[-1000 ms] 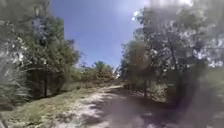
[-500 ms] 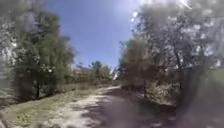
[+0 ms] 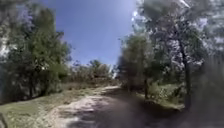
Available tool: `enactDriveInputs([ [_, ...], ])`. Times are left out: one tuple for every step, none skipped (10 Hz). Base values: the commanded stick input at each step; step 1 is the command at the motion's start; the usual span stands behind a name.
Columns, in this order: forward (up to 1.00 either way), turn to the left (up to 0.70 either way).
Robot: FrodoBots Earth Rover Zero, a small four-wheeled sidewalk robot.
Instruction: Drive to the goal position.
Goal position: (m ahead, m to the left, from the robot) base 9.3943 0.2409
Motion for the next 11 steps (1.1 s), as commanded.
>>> enactDriveInputs([
  [0.85, 0.34],
  [0.85, 0.18],
  [0.85, 0.0],
  [0.85, 0.08],
  [0.85, 0.24],
  [0.85, 0.11],
  [0.85, 0.0],
  [0.85, 0.0],
  [0.85, 0.0],
  [0.85, 0.0],
  [0.85, 0.0],
])
